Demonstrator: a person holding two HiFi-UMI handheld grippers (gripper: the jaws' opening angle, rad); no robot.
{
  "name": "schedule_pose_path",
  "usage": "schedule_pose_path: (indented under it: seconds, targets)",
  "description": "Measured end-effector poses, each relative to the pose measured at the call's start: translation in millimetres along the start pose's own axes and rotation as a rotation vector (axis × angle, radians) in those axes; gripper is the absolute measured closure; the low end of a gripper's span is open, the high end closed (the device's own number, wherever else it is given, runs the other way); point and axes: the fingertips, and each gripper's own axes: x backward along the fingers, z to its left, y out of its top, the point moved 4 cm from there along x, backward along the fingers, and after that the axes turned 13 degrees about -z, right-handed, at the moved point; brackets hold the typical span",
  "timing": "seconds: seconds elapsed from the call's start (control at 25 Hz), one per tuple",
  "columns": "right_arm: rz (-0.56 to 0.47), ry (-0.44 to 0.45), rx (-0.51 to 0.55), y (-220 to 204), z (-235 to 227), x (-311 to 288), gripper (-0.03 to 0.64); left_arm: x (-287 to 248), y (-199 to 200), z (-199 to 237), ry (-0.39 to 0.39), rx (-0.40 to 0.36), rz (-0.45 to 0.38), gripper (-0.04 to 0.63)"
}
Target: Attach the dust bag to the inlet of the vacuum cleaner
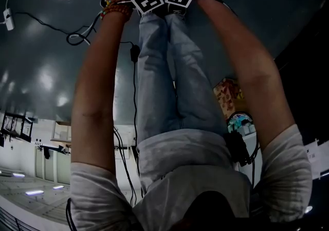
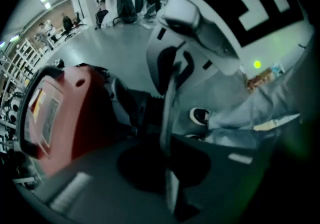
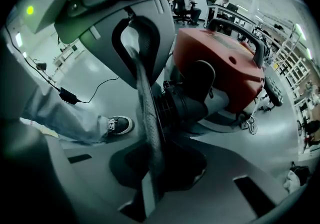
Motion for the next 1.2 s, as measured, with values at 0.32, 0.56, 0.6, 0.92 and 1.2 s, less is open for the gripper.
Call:
schedule_pose_path:
  seconds: [0.32, 0.56, 0.6, 0.92, 1.2]
  targets:
    - [-0.001, 0.015, 0.062, 11, -4, 8, 0.580, -13, -10, 4, -0.012, 0.079, 0.004, 0.575]
    - [0.013, 0.013, -0.008, 0, 2, -1, 0.580, -1, 3, 5, -0.017, 0.016, -0.005, 0.568]
    - [0.015, 0.012, 0.007, 3, 3, 3, 0.580, -3, 2, 6, -0.016, 0.031, -0.008, 0.568]
    - [-0.007, 0.018, -0.003, 9, -5, -1, 0.580, -4, -5, 5, -0.022, 0.059, -0.003, 0.569]
    - [-0.007, 0.009, 0.047, 12, -1, 12, 0.580, -7, -4, 6, -0.025, 0.063, -0.010, 0.568]
